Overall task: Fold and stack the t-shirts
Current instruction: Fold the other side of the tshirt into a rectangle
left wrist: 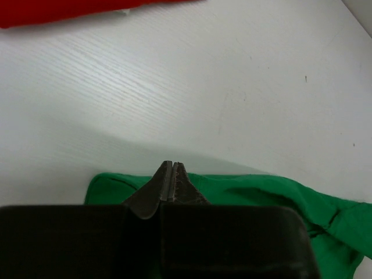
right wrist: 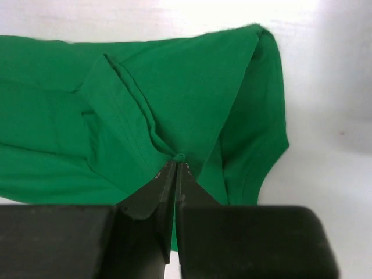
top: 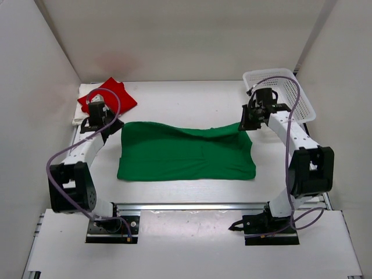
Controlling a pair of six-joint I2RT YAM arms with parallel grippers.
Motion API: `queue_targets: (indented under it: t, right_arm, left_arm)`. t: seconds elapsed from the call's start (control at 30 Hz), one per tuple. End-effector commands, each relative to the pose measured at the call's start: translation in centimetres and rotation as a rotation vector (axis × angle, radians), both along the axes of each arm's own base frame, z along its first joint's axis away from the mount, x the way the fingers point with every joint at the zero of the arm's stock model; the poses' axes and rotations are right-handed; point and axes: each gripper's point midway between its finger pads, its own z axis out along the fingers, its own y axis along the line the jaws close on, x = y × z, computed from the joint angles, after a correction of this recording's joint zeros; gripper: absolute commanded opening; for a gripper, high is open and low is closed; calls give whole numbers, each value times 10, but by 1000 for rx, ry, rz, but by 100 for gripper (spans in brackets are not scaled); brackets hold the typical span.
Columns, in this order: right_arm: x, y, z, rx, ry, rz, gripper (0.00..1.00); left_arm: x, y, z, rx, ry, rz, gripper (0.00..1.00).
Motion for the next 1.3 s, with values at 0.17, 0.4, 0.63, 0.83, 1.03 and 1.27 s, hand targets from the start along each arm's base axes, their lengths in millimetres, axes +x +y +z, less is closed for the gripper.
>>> queue_targets:
  t: [0.17, 0.4, 0.63, 0.83, 1.03, 1.27]
  right_arm:
    - [-47, -8, 8, -44, -101, -42, 0]
    - [-99, -14, -14, -75, -88, -84, 0]
    - [-143, -21, -59, 5, 24, -149, 1]
    - [-139, -27, -52, -39, -41, -143, 33]
    - [-99, 34, -29, 32, -144, 44, 0]
    - [-44, 80, -29, 87, -177, 100, 36]
  left_arm:
    - [-50, 12, 4, 0, -12, -8, 0]
    - [-81, 19, -11, 35, 24, 11, 0]
    - [-107, 14, -54, -10, 131, 35, 16]
    - [-96, 38, -24, -143, -19, 164, 49]
    - [-85, -23, -15, -68, -67, -4, 41]
    - [-94, -97, -56, -133, 34, -178, 36]
